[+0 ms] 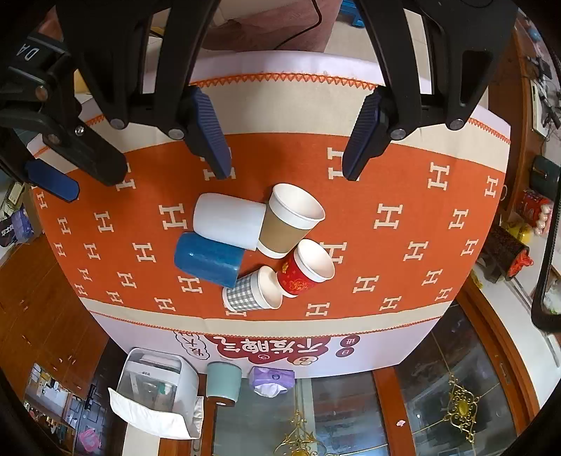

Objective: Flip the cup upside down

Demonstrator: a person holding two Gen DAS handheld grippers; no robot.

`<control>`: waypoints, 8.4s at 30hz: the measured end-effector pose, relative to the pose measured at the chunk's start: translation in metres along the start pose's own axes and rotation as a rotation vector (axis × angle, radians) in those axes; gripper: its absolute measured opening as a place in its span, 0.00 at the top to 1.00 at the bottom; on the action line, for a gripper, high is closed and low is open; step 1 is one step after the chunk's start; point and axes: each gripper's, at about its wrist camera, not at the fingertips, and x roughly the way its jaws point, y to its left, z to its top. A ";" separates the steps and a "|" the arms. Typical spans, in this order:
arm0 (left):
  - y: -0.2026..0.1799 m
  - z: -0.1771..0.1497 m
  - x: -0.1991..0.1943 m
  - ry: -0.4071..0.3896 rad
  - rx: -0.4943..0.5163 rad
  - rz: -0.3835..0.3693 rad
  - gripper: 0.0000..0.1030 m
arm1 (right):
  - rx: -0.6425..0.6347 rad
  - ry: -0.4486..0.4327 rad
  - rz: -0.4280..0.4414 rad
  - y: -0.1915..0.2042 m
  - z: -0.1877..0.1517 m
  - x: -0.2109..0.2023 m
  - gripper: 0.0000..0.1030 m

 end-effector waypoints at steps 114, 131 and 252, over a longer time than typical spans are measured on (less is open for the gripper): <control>0.037 0.107 0.219 0.517 0.196 -0.271 0.38 | 0.396 0.266 0.042 -0.055 0.058 0.182 0.19; 0.003 0.096 0.243 0.568 0.225 -0.295 0.40 | 0.431 0.296 0.039 -0.065 0.055 0.200 0.19; 0.116 -0.042 0.110 0.357 -0.145 -0.122 0.35 | 0.121 0.353 0.196 0.028 -0.009 0.176 0.42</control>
